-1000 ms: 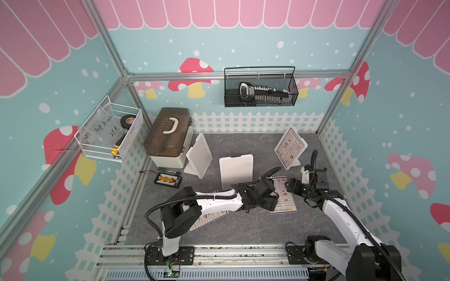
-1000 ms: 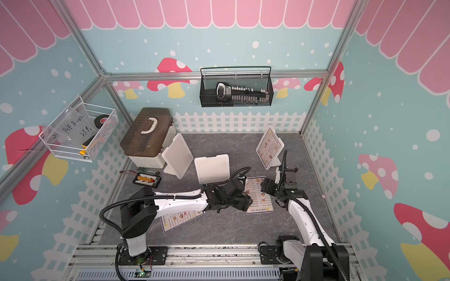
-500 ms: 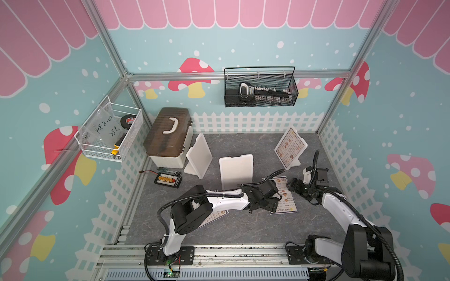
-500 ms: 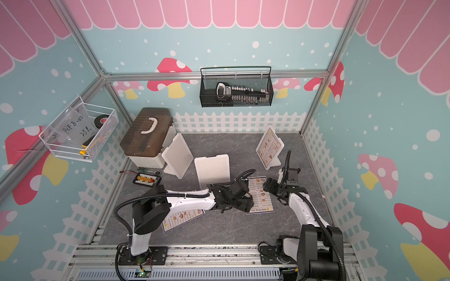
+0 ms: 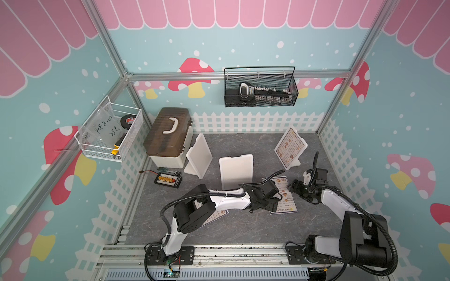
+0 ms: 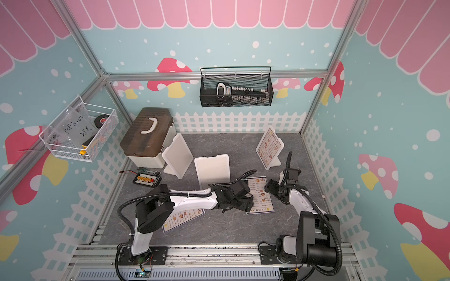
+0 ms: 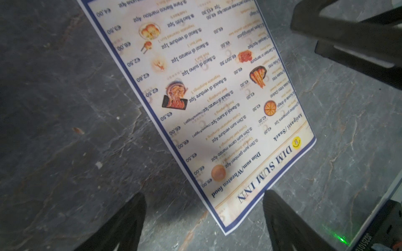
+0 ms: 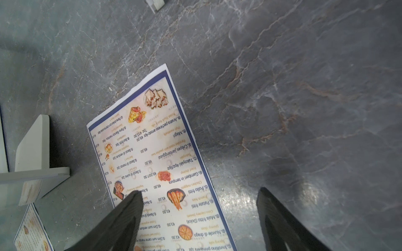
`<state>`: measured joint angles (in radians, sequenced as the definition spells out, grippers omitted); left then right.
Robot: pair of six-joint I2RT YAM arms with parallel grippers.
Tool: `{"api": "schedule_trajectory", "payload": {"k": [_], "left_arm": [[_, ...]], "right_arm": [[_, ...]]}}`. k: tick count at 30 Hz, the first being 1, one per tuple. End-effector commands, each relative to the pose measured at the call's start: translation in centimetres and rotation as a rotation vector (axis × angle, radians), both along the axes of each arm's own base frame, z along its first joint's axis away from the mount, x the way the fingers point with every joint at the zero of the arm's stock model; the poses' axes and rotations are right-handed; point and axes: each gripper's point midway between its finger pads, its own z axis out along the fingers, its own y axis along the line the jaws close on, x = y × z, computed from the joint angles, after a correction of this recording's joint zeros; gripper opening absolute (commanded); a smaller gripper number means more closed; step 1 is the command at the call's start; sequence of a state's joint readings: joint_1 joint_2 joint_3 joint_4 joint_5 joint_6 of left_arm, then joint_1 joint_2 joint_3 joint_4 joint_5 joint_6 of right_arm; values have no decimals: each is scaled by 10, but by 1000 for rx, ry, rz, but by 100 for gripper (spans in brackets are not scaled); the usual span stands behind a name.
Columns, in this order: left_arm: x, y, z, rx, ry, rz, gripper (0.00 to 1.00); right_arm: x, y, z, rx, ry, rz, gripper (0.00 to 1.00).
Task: Insert the menus into the narrow rack
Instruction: Pick up the menu from the center of the board.
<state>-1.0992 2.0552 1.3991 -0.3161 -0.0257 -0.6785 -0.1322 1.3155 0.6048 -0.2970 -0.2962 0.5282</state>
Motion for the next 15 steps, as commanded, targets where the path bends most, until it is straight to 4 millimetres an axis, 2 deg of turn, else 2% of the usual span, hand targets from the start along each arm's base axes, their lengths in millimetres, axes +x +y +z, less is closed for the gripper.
{"api": "schedule_trajectory", "payload": {"k": [1,15], "left_arm": [[7,-1,-6,16,13,38,86],[9,4,-24,42,63,68,89]], "right_arm": [[-1,-1,-5,6,16,-5,83],[-19,9,-27,56,100,24,82]]}}
